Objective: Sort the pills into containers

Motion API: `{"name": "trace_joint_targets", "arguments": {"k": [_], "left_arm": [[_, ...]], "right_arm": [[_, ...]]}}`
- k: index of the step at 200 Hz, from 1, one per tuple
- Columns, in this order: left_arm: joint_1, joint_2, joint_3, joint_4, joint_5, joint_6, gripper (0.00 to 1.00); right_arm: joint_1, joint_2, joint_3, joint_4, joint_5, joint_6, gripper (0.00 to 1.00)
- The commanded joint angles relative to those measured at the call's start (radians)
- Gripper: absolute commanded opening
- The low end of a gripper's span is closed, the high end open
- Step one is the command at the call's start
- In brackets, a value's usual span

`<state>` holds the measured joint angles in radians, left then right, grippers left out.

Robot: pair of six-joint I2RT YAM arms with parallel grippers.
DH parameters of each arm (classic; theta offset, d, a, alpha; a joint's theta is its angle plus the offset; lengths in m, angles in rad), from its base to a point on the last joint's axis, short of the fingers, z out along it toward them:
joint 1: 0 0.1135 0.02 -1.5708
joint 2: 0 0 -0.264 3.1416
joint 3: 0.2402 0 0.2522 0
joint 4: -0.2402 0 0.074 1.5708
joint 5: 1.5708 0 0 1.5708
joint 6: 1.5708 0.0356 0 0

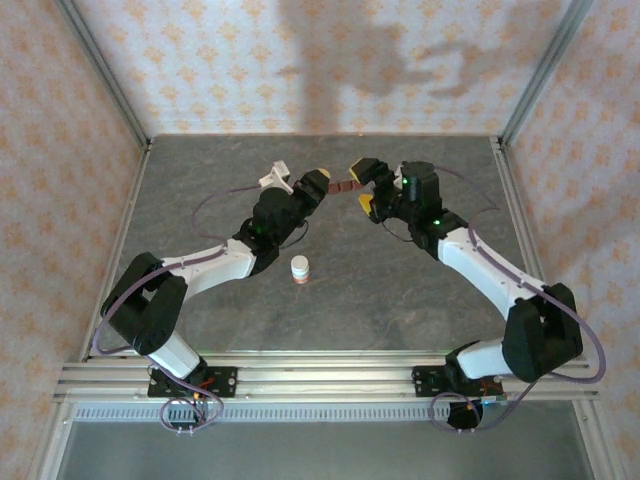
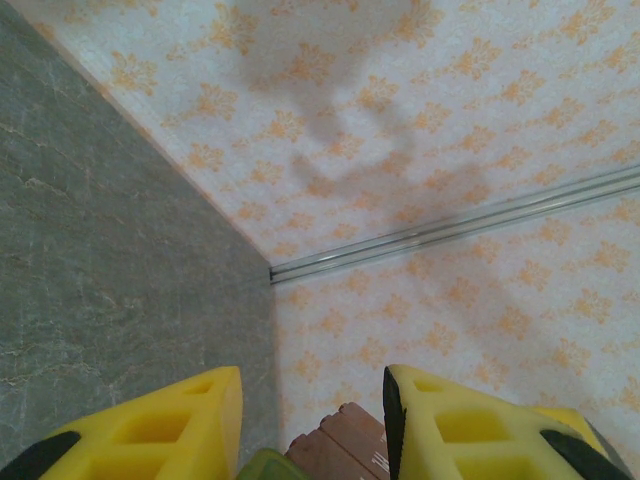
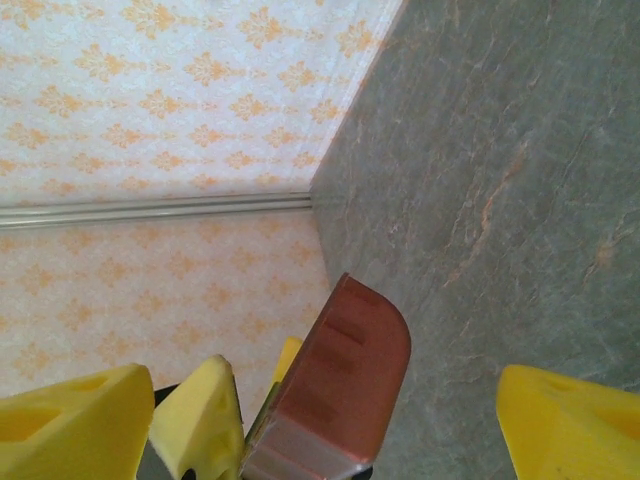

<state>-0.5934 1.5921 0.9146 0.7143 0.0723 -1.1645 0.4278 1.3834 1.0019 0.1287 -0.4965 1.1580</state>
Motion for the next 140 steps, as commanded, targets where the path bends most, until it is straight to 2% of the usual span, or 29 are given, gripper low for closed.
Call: {"name": "trace_joint_targets", "arguments": {"k": [1,29,43,58,77,99,103,105,140], "left_arm": [[-0.010,0.005,0.007,0.031,0.014,0.032,0.21],[-0.014,0.006,0.005,0.033,0.015,0.038,0.22],[-0.016,0.006,0.006,0.034,0.018,0.043,0.23],[-0.017,0.004,0.001,0.038,0.022,0.050,0.36],[-0.017,-0.009,-0.011,0.048,0.021,0.060,0.59],[-0.014,-0.045,-0.039,0.054,0.014,0.070,0.82],[-0.013,-0.053,-0.044,0.054,0.014,0.072,0.95],[-0.013,-0.057,-0.048,0.054,0.014,0.073,0.98],[0.010,-0.145,-0.104,0.040,0.020,0.080,0.99]], "right_arm": [[0.017,0.017,0.001,0.078,-0.010,0.029,0.80],[0.025,0.037,-0.002,0.097,-0.005,0.038,0.59],[0.027,0.043,-0.009,0.114,-0.005,0.045,0.43],[0.026,0.046,-0.015,0.118,0.002,0.046,0.27],[0.027,0.044,-0.026,0.129,0.015,0.045,0.11],[0.024,0.034,-0.035,0.126,0.033,0.035,0.05],[0.022,0.034,-0.037,0.130,0.037,0.034,0.05],[0.022,0.033,-0.039,0.132,0.038,0.035,0.05],[0.009,0.016,-0.074,0.185,0.052,0.017,0.04]]}}
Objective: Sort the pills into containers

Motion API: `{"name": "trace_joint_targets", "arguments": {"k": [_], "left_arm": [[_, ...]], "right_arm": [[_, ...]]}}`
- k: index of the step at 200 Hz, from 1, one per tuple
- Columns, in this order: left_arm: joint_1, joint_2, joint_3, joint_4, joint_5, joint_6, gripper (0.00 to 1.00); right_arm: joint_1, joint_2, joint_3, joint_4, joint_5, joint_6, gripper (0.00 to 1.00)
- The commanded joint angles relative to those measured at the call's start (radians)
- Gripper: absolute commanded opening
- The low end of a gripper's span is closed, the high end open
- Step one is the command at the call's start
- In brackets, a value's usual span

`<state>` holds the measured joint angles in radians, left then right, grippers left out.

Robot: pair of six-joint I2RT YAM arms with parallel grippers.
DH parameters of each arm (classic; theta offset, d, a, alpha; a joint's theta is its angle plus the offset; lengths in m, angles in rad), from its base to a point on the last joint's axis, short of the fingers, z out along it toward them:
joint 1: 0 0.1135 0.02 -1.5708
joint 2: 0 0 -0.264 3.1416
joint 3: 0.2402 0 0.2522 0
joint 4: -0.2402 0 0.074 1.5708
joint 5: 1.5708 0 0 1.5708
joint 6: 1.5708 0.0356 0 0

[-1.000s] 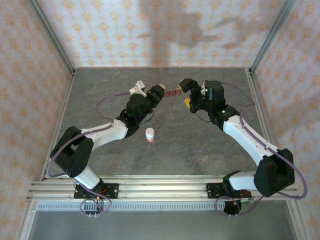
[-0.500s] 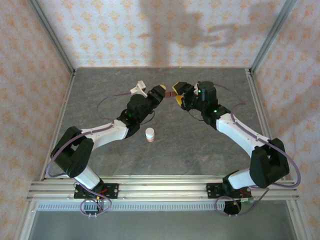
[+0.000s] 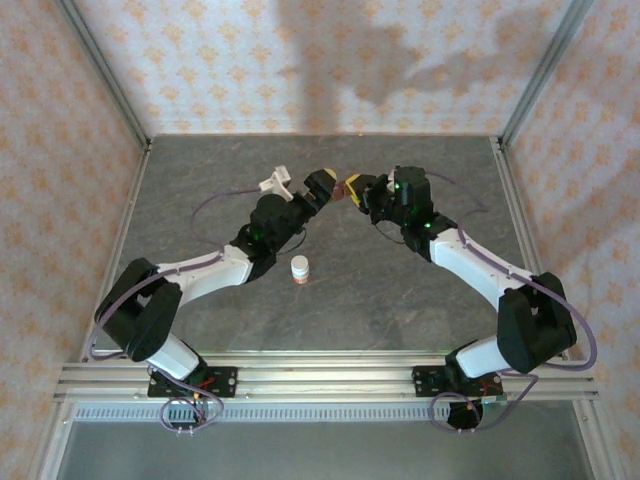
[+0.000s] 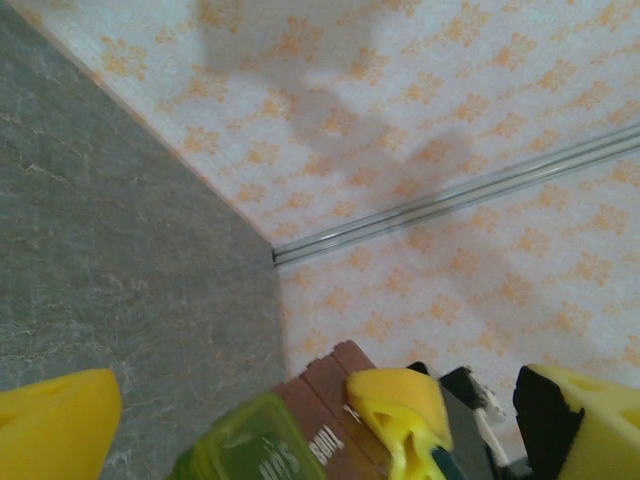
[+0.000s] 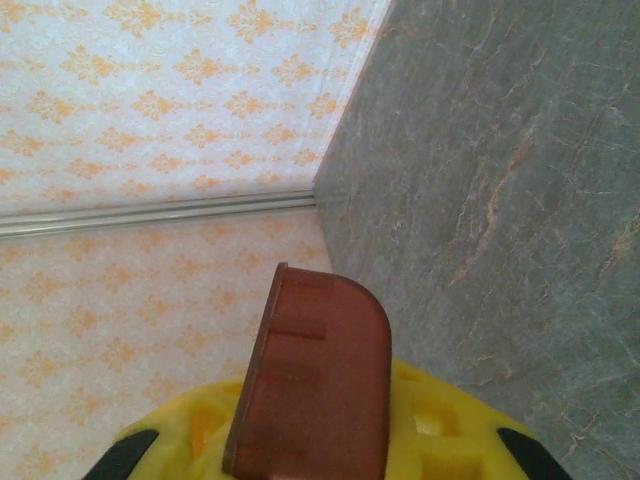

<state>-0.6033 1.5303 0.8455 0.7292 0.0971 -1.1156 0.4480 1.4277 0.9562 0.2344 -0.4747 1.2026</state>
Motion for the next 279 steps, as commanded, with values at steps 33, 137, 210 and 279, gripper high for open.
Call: {"name": "trace_joint_targets", "arguments": {"k": [33,137,210,279], "left_arm": [[0.043,-0.186,-0.099,-0.024,-0.010,0.052,1.00],[0.050,-0.234,-0.155,-0.078,0.091,0.004,0.99],[0.007,-0.113,-0.159,0.139,0.087,-0.074,0.87],[-0.016,-0.057,-0.145,0.206,0.072,-0.093,0.78]], "right_arm": [[-0.029,-0.063,-0.075,0.117,0.039,-0.089,0.05],[-0.037,-0.203,-0.227,0.276,-0.012,-0.203,0.05],[-0.035,-0.187,-0.228,0.300,-0.015,-0.114,0.05],[-0.023,-0.126,-0.214,0.365,-0.032,-0.055,0.05]]}}
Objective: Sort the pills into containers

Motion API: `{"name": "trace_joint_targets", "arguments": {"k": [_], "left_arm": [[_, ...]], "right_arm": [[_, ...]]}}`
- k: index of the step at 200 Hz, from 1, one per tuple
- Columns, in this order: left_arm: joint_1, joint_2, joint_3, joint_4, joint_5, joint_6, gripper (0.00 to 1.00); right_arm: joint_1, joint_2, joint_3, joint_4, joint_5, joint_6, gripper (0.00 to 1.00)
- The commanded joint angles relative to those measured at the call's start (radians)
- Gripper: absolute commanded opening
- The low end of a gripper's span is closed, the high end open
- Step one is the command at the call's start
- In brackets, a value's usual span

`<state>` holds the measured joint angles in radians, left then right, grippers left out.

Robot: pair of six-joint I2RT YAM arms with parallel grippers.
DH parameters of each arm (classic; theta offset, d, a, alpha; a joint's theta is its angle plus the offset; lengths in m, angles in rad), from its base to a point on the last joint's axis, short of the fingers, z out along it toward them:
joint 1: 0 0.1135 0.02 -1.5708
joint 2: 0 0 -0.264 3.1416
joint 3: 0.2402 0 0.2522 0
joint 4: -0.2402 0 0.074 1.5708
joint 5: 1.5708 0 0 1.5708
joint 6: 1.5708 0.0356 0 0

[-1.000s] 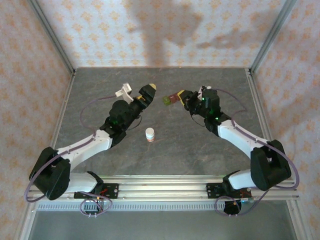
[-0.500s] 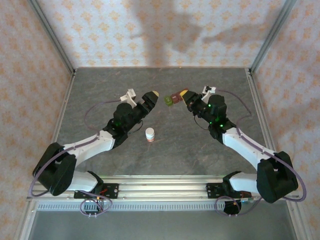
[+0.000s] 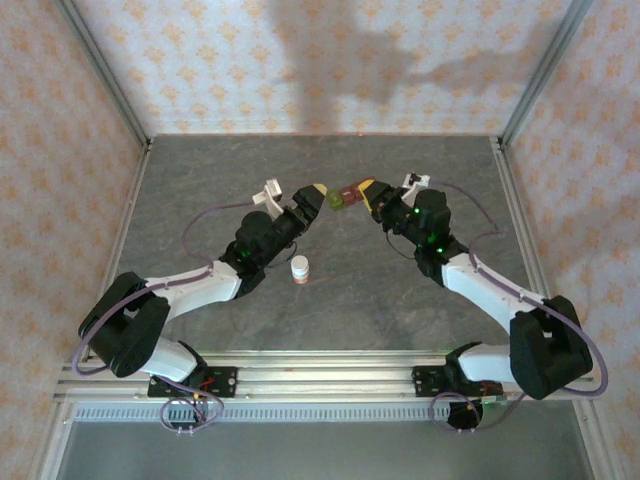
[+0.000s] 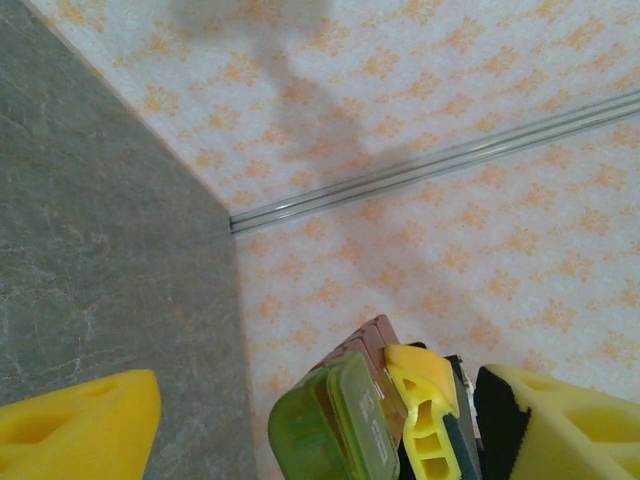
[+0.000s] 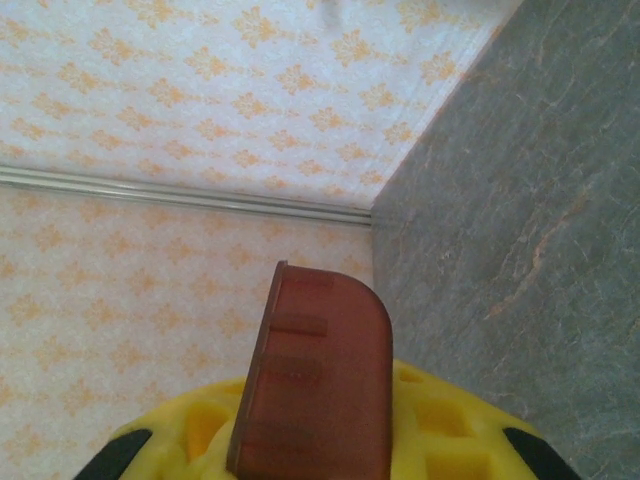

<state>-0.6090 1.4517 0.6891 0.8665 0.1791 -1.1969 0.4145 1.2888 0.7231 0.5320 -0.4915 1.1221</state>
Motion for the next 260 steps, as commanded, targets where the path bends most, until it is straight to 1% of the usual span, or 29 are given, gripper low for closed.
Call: {"name": "trace_joint_targets", "arguments": {"k": [1,46,69,76,96,100,116,140,157,175,188,213,227,239,260], "left_arm": [[-0.011,0.023,0.012,0.069,-0.010,-0.012,0.78],[-0.015,0.054,0.015,0.097,-0.013,-0.023,0.74],[-0.015,0.064,0.018,0.097,-0.016,-0.027,0.74],[-0.015,0.064,0.018,0.127,-0.017,-0.027,0.74],[-0.015,0.049,0.014,0.109,-0.021,-0.013,0.74],[-0.014,0.042,0.013,0.074,-0.026,-0.007,0.75],[-0.012,-0.005,-0.009,0.018,-0.048,0.026,0.75],[-0.001,-0.102,-0.051,-0.099,-0.096,0.084,0.77],[0.009,-0.177,-0.054,-0.236,-0.119,0.130,0.79],[0.012,-0.230,-0.027,-0.375,-0.114,0.183,0.81],[0.012,-0.246,-0.020,-0.413,-0.103,0.200,0.81],[0.012,-0.273,-0.011,-0.477,-0.101,0.231,0.81],[0.012,-0.281,-0.005,-0.518,-0.104,0.245,0.82],[0.012,-0.276,-0.004,-0.527,-0.098,0.246,0.83],[0.012,-0.243,0.004,-0.525,-0.070,0.237,0.84]], "right_arm": [[0.010,0.012,0.020,0.069,-0.016,0.026,0.05],[0.017,0.023,0.026,0.069,-0.017,0.031,0.05],[0.021,0.026,0.025,0.070,-0.018,0.031,0.05],[0.023,0.029,0.026,0.069,-0.019,0.028,0.05],[0.021,0.029,0.027,0.040,-0.016,0.000,0.05],[0.020,0.030,0.028,0.033,-0.014,-0.007,0.05],[0.015,0.035,0.039,-0.015,-0.013,-0.053,0.05],[-0.003,0.057,0.031,-0.037,-0.021,-0.095,0.05],[-0.008,0.084,0.012,-0.012,-0.030,-0.119,0.05],[-0.012,0.120,-0.016,0.069,-0.048,-0.130,0.05],[-0.012,0.151,-0.028,0.112,-0.061,-0.130,0.05],[-0.013,0.202,-0.025,0.102,-0.061,-0.165,0.05],[-0.013,0.228,-0.042,0.135,-0.058,-0.159,0.05],[-0.013,0.245,-0.058,0.192,-0.063,-0.137,0.05],[-0.013,0.259,-0.066,0.222,-0.065,-0.118,0.04]]}}
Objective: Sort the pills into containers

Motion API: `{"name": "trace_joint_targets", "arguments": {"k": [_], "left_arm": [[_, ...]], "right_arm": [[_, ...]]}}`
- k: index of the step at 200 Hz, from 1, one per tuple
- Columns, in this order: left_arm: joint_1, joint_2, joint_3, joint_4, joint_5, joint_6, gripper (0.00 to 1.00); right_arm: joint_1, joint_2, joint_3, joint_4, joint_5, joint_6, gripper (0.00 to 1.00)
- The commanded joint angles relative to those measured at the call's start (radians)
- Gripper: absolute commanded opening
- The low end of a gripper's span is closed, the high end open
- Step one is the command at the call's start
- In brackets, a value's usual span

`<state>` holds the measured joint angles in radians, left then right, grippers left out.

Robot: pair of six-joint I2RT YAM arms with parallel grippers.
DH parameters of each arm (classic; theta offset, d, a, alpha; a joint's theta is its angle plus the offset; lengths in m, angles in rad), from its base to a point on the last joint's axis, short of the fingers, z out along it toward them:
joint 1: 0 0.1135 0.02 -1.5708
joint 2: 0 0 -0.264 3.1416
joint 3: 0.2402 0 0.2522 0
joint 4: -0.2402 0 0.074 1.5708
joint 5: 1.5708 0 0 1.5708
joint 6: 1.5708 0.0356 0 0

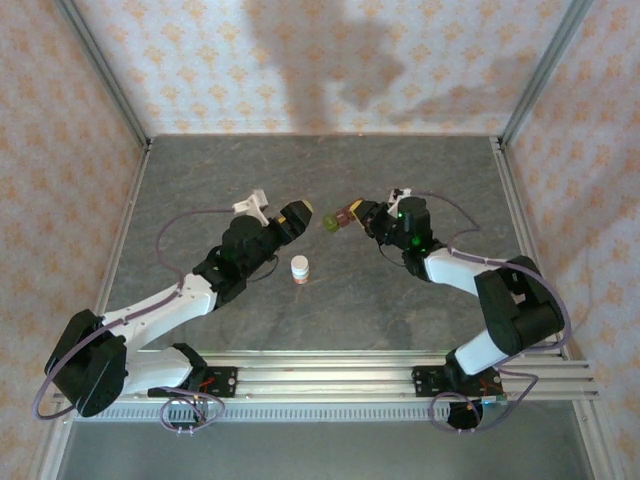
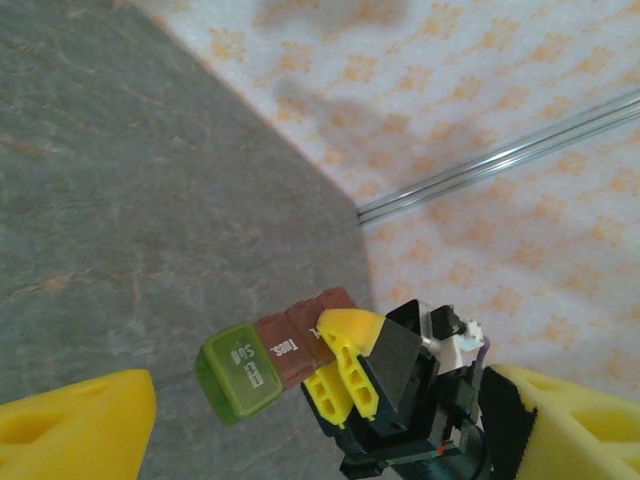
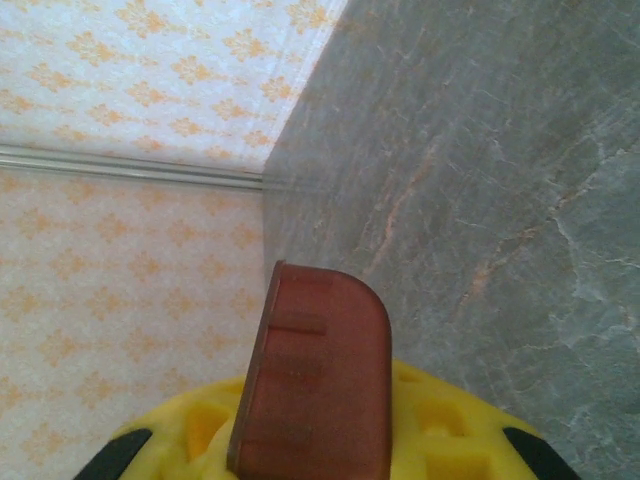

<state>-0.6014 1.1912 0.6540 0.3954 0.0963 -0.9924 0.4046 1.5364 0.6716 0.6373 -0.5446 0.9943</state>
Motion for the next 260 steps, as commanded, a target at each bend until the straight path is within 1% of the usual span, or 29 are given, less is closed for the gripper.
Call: {"name": "trace_joint_targets", "arguments": {"k": [1,23,59,107,139,155,213,260], "left_arm": [[0.005,0.020,0.039,-0.054,0.014,0.032,0.84],[0.005,0.076,0.060,-0.050,0.051,0.012,0.84],[0.003,0.156,0.056,0.068,0.085,-0.051,0.83],[0.003,0.241,0.046,0.281,0.083,-0.160,0.81],[0.002,0.300,0.028,0.454,0.077,-0.252,0.75],[0.002,0.324,0.027,0.510,0.078,-0.283,0.73],[-0.011,0.356,0.039,0.549,0.075,-0.299,0.65],[-0.012,0.373,0.039,0.568,0.073,-0.310,0.56]], "right_arm": [[-0.004,0.010,-0.015,0.117,-0.012,0.009,0.05],[-0.003,0.000,-0.018,0.132,-0.021,0.027,0.04],[-0.002,-0.057,-0.015,0.127,-0.041,0.082,0.04],[0.003,-0.138,-0.022,0.091,-0.038,0.126,0.04],[0.006,-0.158,-0.027,0.086,-0.029,0.149,0.04],[0.008,-0.156,-0.024,0.092,-0.034,0.161,0.04],[0.027,-0.149,-0.017,0.110,-0.032,0.181,0.04],[0.037,-0.139,-0.009,0.116,-0.029,0.189,0.04]]}}
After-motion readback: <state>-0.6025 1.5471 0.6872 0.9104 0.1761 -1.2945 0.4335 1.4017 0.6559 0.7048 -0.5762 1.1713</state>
